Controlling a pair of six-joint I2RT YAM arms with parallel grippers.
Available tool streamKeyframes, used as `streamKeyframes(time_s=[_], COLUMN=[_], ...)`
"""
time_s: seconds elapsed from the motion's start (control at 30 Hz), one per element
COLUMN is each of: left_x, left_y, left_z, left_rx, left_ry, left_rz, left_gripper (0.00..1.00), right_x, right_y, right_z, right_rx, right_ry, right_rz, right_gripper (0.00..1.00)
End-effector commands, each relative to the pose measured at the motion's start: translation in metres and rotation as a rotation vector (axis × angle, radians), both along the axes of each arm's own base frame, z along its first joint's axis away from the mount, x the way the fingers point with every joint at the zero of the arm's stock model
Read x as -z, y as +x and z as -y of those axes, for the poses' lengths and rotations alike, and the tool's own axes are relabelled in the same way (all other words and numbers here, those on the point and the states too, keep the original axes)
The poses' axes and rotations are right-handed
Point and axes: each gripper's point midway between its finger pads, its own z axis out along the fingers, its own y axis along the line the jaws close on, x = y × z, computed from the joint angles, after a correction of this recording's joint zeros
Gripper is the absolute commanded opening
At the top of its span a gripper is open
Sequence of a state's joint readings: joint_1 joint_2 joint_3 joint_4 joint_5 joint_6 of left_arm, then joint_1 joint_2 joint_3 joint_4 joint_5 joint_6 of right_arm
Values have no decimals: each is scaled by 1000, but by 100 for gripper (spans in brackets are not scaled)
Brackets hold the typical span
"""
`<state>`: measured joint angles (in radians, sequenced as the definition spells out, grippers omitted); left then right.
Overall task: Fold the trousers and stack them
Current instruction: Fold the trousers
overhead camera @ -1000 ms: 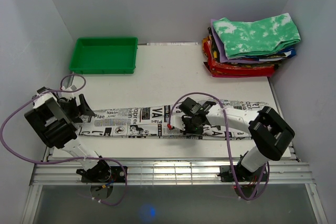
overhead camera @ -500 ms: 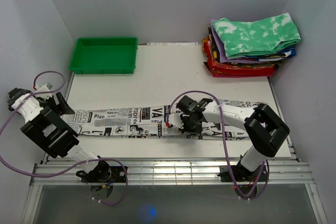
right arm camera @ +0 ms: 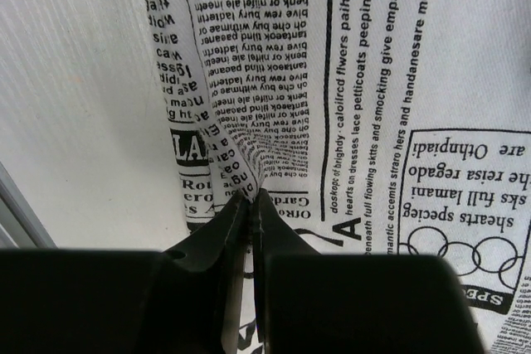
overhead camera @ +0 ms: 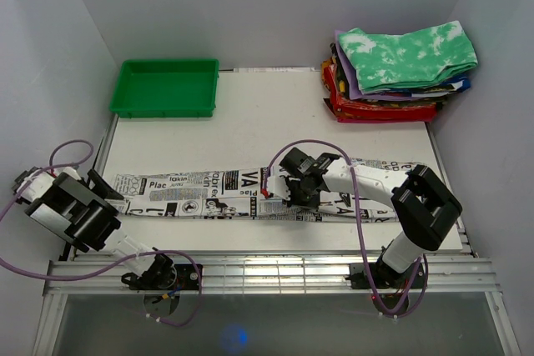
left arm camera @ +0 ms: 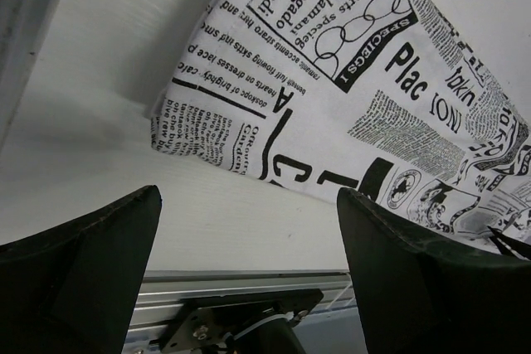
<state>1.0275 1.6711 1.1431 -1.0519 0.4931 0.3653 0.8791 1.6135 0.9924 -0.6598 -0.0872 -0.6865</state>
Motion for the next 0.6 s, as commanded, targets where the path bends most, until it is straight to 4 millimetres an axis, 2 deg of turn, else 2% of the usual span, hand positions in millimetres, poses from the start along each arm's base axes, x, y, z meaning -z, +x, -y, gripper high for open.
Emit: streamKeyframes(time_s=[0.0, 0.23, 0.57], left_x=[8, 12, 12], left_y=[5, 21, 35], left_z=[7, 19, 7], left_rx=[-70, -115, -159], left_ry=[-59, -138, -175], left_rz=[18, 120, 175], left_gripper=[98, 98, 98], right_x=[-15, -15, -11], right_y=[8, 8, 6], right_z=[-14, -12, -5], right_rx=[5, 5, 1], right_ry=[49, 37, 12], right_rz=[20, 21, 19], right_gripper=[8, 8, 8])
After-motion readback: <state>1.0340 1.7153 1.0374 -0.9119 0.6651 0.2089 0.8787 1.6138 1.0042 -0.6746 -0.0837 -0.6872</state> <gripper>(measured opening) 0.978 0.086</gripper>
